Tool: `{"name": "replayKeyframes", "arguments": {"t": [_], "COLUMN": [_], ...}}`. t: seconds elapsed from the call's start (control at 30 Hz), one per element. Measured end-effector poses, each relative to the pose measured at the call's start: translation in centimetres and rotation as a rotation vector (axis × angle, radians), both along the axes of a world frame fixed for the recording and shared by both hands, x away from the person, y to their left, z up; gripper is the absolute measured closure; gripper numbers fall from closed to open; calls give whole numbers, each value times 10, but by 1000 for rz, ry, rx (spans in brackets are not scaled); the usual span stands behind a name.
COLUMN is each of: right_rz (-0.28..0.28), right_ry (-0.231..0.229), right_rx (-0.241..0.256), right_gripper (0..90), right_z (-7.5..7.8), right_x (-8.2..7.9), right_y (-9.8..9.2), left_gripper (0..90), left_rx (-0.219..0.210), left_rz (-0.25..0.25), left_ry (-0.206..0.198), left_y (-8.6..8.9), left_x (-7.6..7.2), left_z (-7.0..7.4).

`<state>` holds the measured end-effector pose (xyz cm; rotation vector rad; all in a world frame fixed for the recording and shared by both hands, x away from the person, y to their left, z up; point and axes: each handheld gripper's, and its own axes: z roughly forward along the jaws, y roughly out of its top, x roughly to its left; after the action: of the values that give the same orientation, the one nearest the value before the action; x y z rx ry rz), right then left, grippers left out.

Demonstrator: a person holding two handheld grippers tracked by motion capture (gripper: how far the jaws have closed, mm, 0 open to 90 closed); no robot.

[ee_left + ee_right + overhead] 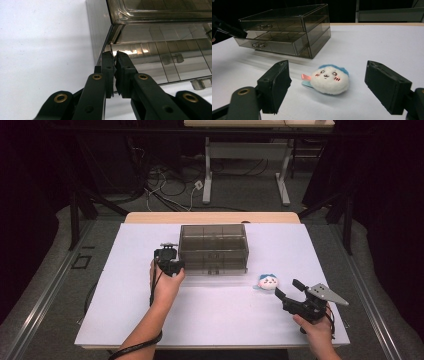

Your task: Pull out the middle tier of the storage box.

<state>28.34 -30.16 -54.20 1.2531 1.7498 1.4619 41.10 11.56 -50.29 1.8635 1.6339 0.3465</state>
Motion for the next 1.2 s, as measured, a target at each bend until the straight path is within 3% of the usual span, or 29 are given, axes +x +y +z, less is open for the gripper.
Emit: {"name": "replayKeyframes", "arguments": {"t": [0.47,1.2], "right_rz": [11,7], "right_ry": [17,8], "right_rx": [9,6], "right_gripper": [200,200], "right_z": [0,0], "right_x": [1,0], "right_y": [-1,-1], "left_gripper": [865,869], "left_rx": [2,12], "left_rz": [5,-6], "left_ry": [9,5], "left_y": [2,3], "left_x": [-4,-17], "left_z": [1,1]}}
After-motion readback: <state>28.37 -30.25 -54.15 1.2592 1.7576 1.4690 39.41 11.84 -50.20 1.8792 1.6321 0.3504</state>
